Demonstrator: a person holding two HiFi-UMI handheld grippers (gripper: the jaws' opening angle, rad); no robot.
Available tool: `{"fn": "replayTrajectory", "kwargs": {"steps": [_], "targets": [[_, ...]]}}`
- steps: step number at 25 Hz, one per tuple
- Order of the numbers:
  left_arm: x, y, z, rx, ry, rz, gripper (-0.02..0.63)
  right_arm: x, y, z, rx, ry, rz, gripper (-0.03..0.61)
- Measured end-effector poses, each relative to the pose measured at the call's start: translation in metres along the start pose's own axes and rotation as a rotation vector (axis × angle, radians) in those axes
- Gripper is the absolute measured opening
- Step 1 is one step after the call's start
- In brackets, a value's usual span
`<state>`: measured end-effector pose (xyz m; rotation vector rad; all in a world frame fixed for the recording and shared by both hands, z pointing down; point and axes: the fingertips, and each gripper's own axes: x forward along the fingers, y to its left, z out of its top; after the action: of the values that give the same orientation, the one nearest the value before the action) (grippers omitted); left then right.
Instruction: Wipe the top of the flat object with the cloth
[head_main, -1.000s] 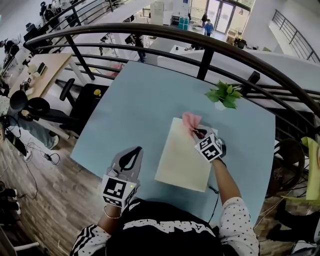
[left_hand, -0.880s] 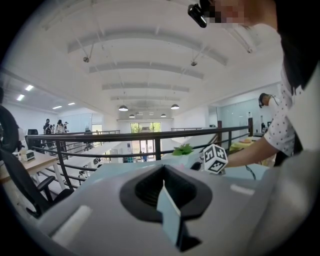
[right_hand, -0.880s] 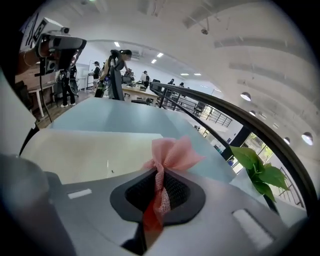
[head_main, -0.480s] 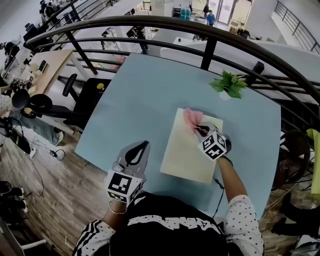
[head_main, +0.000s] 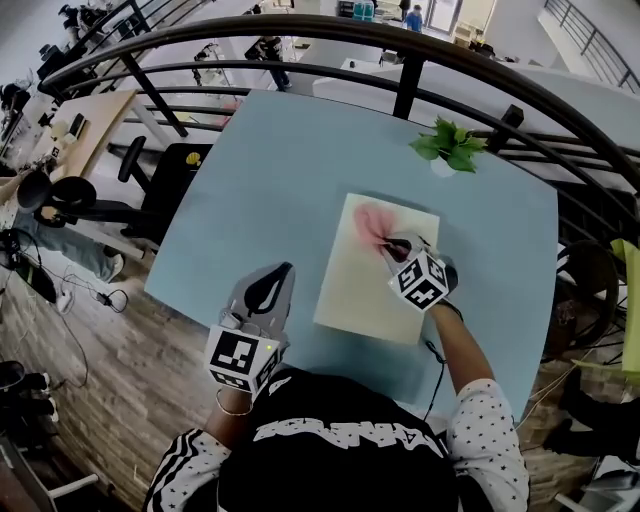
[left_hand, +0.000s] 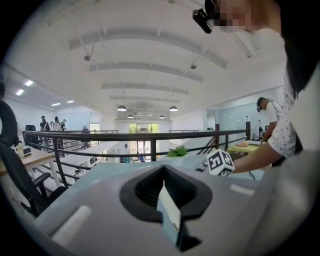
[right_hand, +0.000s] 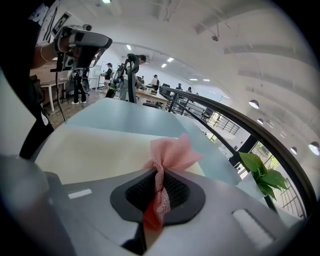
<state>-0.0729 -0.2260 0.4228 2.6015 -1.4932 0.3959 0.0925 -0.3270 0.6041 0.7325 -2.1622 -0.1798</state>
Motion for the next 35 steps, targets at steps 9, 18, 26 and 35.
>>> {"fn": "replayTrajectory", "kwargs": {"steps": [9, 18, 26, 35], "targets": [[-0.001, -0.013, 0.001, 0.007, -0.028, -0.003, 0.0, -0.009, 0.023, -0.001, -0.044, 0.003, 0.04, 0.028], [0.003, -0.029, 0.005, 0.014, -0.024, -0.027, 0.0, -0.022, 0.052, 0.0, -0.074, 0.002, 0.101, 0.026], [0.008, -0.044, 0.013, 0.02, -0.056, -0.039, 0.0, -0.035, 0.074, -0.001, -0.101, 0.002, 0.131, 0.026], [0.002, -0.056, 0.012, 0.012, -0.064, -0.035, 0.0, -0.048, 0.098, -0.001, -0.101, -0.005, 0.182, 0.026]]}}
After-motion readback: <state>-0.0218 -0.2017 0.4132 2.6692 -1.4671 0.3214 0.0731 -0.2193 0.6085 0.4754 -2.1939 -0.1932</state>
